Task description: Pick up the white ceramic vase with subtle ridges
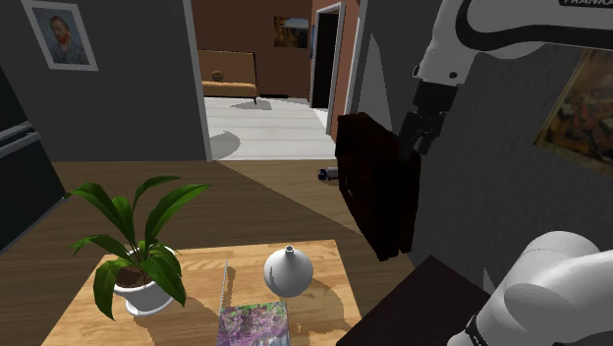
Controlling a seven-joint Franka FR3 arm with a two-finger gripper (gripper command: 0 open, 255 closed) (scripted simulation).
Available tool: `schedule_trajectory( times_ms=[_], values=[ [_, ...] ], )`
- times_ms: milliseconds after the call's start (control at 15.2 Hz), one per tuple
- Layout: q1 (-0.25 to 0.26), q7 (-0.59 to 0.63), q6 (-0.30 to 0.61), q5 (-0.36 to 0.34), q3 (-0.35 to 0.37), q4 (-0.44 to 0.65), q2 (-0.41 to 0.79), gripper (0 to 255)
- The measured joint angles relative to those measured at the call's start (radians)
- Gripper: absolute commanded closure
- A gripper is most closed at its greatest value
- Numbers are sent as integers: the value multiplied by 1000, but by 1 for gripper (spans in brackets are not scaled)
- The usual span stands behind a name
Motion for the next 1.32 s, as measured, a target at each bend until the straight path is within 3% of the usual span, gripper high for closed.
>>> schedule_trajectory(
  times_ms=[264, 594, 1320],
  values=[
    [4, 15, 61, 8, 21, -35, 27, 0],
    [18, 55, 223, 27, 77, -103, 121, 0],
    [38, 163, 558, 27, 194, -113, 449, 0]
  ],
)
